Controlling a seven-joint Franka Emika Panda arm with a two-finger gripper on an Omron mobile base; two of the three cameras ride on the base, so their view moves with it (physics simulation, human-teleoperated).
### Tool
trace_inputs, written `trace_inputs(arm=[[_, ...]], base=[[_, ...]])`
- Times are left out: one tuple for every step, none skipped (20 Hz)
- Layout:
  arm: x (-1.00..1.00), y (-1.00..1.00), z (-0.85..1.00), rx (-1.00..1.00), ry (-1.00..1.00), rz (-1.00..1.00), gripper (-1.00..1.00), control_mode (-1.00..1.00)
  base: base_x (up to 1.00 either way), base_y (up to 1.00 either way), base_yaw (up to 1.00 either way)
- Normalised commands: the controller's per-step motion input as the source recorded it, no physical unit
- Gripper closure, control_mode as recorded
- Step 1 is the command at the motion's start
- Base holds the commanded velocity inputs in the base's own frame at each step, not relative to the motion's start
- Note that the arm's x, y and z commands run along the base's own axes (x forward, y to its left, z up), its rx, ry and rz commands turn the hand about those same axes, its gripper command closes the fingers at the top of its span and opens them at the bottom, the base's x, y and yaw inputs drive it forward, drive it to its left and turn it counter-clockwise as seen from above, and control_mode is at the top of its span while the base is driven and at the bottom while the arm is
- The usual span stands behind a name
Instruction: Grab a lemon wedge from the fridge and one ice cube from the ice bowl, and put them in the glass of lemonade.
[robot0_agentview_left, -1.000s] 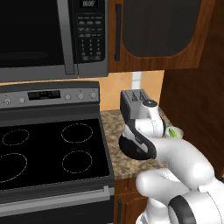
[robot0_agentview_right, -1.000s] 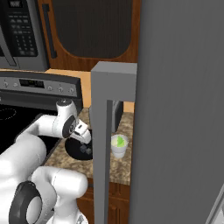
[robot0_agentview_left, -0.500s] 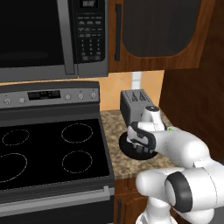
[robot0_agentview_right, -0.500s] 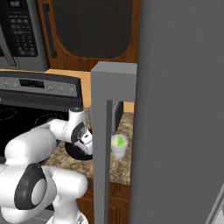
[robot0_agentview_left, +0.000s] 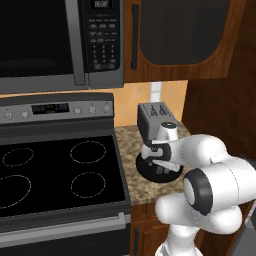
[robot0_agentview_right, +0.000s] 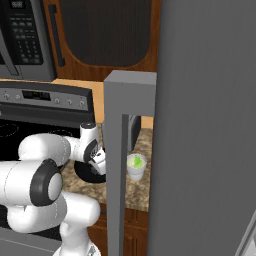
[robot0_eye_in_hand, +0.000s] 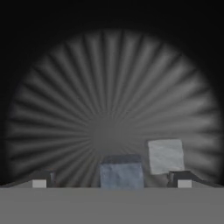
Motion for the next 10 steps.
trace_inputs(arm=[[0.04,0.00,-0.36,0.00,0.01,-0.07,-1.00,-1.00],[0.01,0.00,-0.39,0.01,0.02,-0.08,-1.00,-1.00],[0.06,0.00,-0.34,0.01,0.00,-0.09,-1.00,-1.00],[0.13,0.00,-0.23,0.00,0.00,-0.09,-1.00,-1.00],[0.04,0.00,-0.26,0.00,0.00,-0.09,-1.00,-1.00],[0.00,0.00,-0.41,0.00,0.00,-0.09,-1.00,-1.00],[-0.26,0.00,-0.53,0.00,0.00,-0.10,-1.00,-1.00],[-0.28,0.00,-0.43,0.00,0.00,-0.08,-1.00,-1.00],[-0.04,0.00,-0.34,0.00,0.00,-0.06,-1.00,-1.00],[0.00,0.00,-0.09,0.00,0.00,-0.02,-1.00,-1.00]], base=[[0.00,0.00,0.00],[0.00,0.00,0.00],[0.00,0.00,0.00],[0.00,0.00,0.00],[0.00,0.00,0.00],[0.00,0.00,0.00],[0.00,0.00,0.00],[0.00,0.00,0.00],[0.00,0.00,0.00],[0.00,0.00,0.00]])
